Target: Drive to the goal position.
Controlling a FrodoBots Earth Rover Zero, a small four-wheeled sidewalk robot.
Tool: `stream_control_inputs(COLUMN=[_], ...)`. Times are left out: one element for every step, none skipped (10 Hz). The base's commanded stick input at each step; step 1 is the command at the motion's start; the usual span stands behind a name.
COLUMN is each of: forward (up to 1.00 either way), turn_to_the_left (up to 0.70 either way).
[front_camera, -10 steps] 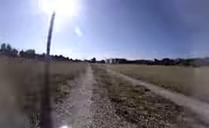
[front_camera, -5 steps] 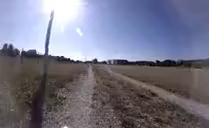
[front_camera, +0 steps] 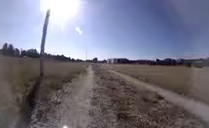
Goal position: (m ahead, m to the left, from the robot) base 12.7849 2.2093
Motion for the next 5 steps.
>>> stream_control_inputs(forward=[0.50, 0.50, 0.50, 0.50, 0.50], turn_to_the_left=[0.49, 0.19, 0.00, 0.00, 0.00])
